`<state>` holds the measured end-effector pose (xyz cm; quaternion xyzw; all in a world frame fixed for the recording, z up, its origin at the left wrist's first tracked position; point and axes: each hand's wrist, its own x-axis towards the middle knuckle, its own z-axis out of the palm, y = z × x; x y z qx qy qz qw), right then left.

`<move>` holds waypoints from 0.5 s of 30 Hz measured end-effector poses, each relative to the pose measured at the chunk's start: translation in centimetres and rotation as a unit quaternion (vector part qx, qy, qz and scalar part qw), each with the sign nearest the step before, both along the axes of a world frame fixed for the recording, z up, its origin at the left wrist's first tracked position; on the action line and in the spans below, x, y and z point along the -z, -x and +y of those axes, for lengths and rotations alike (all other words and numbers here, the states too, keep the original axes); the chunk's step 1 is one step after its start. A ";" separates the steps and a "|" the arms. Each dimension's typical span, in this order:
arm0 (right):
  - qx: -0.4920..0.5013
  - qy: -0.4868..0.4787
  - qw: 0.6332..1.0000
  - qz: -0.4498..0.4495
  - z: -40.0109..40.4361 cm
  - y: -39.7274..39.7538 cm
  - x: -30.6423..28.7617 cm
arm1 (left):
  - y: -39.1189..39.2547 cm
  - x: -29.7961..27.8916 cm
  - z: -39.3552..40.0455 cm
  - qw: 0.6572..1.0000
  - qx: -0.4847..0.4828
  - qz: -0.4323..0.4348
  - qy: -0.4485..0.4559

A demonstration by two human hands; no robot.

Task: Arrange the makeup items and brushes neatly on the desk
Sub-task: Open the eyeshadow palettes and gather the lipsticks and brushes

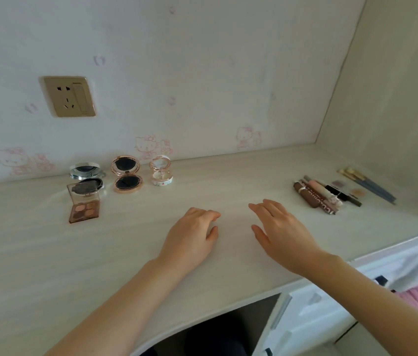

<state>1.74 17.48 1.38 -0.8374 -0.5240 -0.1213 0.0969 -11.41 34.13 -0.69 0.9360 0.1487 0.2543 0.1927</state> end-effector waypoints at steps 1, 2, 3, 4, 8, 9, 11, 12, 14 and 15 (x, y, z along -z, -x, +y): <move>0.008 -0.007 1.000 -0.001 -0.9 -0.7 -0.1 | -0.9 0.1 -0.7 1.000 0.011 0.001 -0.002; 0.016 -0.015 1.000 -0.002 -1.7 -1.3 -0.2 | -1.8 0.1 -1.3 1.000 0.023 0.003 -0.005; 0.024 -0.022 0.999 -0.005 -2.4 -2.0 -0.4 | -2.7 0.1 -1.9 0.999 0.034 0.006 -0.008; 0.033 -0.025 0.999 -0.008 -3.2 -2.7 -0.5 | -3.6 0.2 -2.5 0.999 0.044 0.011 -0.013; 0.062 -0.025 0.998 -0.015 -5.8 -5.8 -0.6 | -7.2 0.3 -4.5 0.996 0.079 0.026 -0.034; 0.067 -0.028 0.997 -0.018 -6.3 -6.6 -0.7 | -8.1 0.3 -4.9 0.995 0.086 0.028 -0.037; 0.082 -0.038 0.996 -0.020 -7.3 -8.0 -0.9 | -9.9 0.1 -5.5 0.994 0.095 0.026 -0.041; 0.092 -0.042 0.995 -0.017 -7.8 -8.8 -1.1 | -10.8 -0.1 -5.8 0.994 0.098 0.024 -0.041; 0.107 -0.056 0.993 -0.007 -8.7 -10.6 -1.3 | -12.7 -0.4 -6.3 0.994 0.102 0.015 -0.038; 0.117 -0.065 0.991 -0.001 -9.1 -11.6 -1.3 | -13.7 -0.7 -6.6 0.994 0.103 0.009 -0.036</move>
